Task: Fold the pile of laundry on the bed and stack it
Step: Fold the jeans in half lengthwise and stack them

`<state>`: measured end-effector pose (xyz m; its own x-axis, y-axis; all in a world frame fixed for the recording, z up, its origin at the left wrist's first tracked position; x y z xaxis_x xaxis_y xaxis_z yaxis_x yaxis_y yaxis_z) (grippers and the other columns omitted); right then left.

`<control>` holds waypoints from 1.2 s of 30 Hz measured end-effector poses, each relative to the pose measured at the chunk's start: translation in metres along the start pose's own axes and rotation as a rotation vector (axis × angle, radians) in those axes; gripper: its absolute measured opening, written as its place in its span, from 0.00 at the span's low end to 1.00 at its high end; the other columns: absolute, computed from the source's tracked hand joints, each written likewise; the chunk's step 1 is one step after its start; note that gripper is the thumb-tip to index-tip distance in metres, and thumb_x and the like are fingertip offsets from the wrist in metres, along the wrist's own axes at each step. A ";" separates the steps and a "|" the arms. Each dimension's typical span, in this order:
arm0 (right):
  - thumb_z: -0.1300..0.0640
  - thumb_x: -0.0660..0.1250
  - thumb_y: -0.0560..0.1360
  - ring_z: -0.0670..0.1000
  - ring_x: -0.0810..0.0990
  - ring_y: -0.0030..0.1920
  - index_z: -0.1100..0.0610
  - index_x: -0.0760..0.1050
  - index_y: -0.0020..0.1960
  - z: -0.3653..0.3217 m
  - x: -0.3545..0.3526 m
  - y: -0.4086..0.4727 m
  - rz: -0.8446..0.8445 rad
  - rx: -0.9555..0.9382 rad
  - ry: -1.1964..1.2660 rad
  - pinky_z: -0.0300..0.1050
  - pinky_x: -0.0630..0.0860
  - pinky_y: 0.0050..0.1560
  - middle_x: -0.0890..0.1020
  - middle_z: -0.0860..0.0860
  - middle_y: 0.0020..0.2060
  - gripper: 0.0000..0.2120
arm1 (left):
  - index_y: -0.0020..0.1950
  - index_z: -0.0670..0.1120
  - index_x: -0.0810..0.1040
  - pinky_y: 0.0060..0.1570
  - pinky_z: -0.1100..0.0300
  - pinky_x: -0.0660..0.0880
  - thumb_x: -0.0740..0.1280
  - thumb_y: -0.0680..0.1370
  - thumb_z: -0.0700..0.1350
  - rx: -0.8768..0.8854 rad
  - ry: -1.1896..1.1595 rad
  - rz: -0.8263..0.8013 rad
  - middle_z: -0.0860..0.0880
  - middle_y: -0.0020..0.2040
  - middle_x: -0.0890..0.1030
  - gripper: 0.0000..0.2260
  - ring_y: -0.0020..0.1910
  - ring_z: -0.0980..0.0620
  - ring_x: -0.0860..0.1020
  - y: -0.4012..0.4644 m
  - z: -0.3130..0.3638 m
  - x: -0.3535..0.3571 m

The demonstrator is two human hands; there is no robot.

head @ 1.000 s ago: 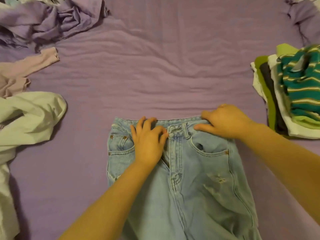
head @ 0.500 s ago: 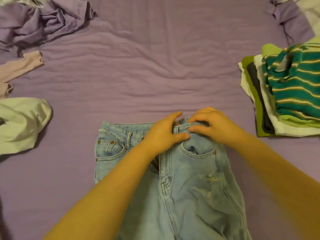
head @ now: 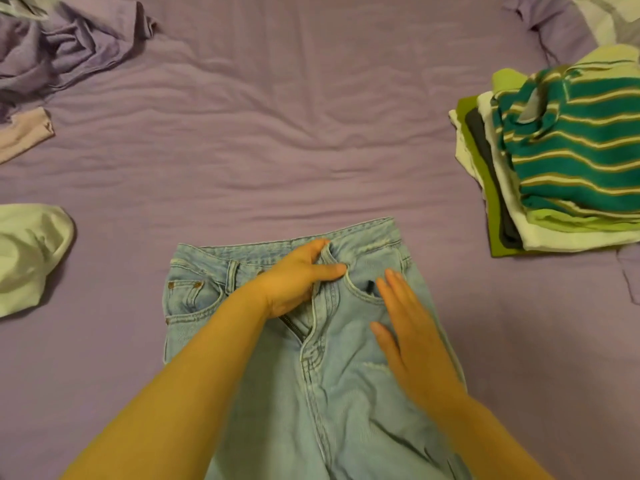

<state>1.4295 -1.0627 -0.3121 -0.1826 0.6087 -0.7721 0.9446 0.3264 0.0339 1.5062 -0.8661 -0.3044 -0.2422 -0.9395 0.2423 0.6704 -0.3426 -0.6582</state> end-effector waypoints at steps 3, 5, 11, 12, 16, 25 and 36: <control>0.46 0.56 0.80 0.49 0.52 0.76 0.53 0.50 0.75 0.002 0.002 0.011 -0.136 -0.060 -0.112 0.49 0.58 0.73 0.55 0.49 0.75 0.28 | 0.70 0.44 0.68 0.50 0.54 0.80 0.64 0.79 0.37 0.013 -0.142 0.017 0.45 0.60 0.80 0.19 0.56 0.46 0.81 -0.001 0.000 -0.001; 0.39 0.50 0.80 0.47 0.48 0.76 0.50 0.45 0.75 0.010 0.002 0.017 -0.285 -0.027 -0.192 0.49 0.51 0.76 0.51 0.45 0.75 0.29 | 0.67 0.44 0.68 0.43 0.59 0.80 0.63 0.80 0.38 -0.016 -0.088 0.075 0.48 0.53 0.80 0.16 0.46 0.53 0.83 -0.002 0.001 -0.001; 0.32 0.37 0.77 0.53 0.49 0.77 0.52 0.54 0.77 0.017 0.008 0.020 -0.364 -0.027 -0.418 0.53 0.45 0.76 0.52 0.50 0.76 0.36 | 0.66 0.45 0.66 0.40 0.55 0.70 0.64 0.80 0.47 0.092 0.737 0.387 0.40 0.55 0.76 0.16 0.40 0.47 0.73 -0.004 0.003 -0.020; 0.34 0.40 0.78 0.56 0.53 0.76 0.52 0.57 0.76 0.015 0.011 0.017 -0.336 -0.069 -0.442 0.56 0.49 0.75 0.56 0.52 0.76 0.34 | 0.67 0.45 0.67 0.44 0.55 0.70 0.65 0.79 0.47 0.154 0.816 0.434 0.41 0.59 0.76 0.18 0.46 0.46 0.75 -0.005 0.003 -0.018; 0.35 0.45 0.78 0.63 0.60 0.73 0.49 0.65 0.73 0.018 0.017 0.012 -0.320 -0.161 -0.633 0.69 0.59 0.69 0.66 0.55 0.72 0.30 | 0.69 0.46 0.68 0.61 0.51 0.69 0.66 0.79 0.48 0.327 1.067 0.582 0.44 0.65 0.72 0.20 0.64 0.42 0.69 -0.016 0.002 -0.018; 0.35 0.47 0.79 0.64 0.58 0.74 0.47 0.61 0.74 -0.009 0.052 0.030 -0.272 -0.216 -0.596 0.72 0.59 0.67 0.63 0.55 0.74 0.28 | 0.69 0.44 0.74 0.71 0.35 0.56 0.57 0.81 0.50 0.336 1.505 0.694 0.40 0.70 0.71 0.20 0.71 0.35 0.65 -0.085 -0.077 -0.032; 0.36 0.44 0.79 0.59 0.57 0.75 0.51 0.62 0.74 -0.041 0.067 -0.014 -0.299 -0.105 -0.515 0.67 0.54 0.69 0.64 0.54 0.74 0.30 | 0.77 0.59 0.54 0.72 0.34 0.42 0.41 0.77 0.68 0.245 1.552 0.596 0.48 0.78 0.51 0.30 0.77 0.39 0.47 -0.079 -0.086 -0.049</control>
<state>1.3926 -0.9969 -0.3378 -0.2560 0.0595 -0.9648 0.8357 0.5153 -0.1900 1.4053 -0.7935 -0.3253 -0.2459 -0.0942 -0.9647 0.9669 -0.0942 -0.2373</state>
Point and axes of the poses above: each hand's wrist, its own y-axis towards the middle knuckle, its own x-axis out of the palm, z = x × y, the point moved 1 cm from there along y, towards the middle knuckle
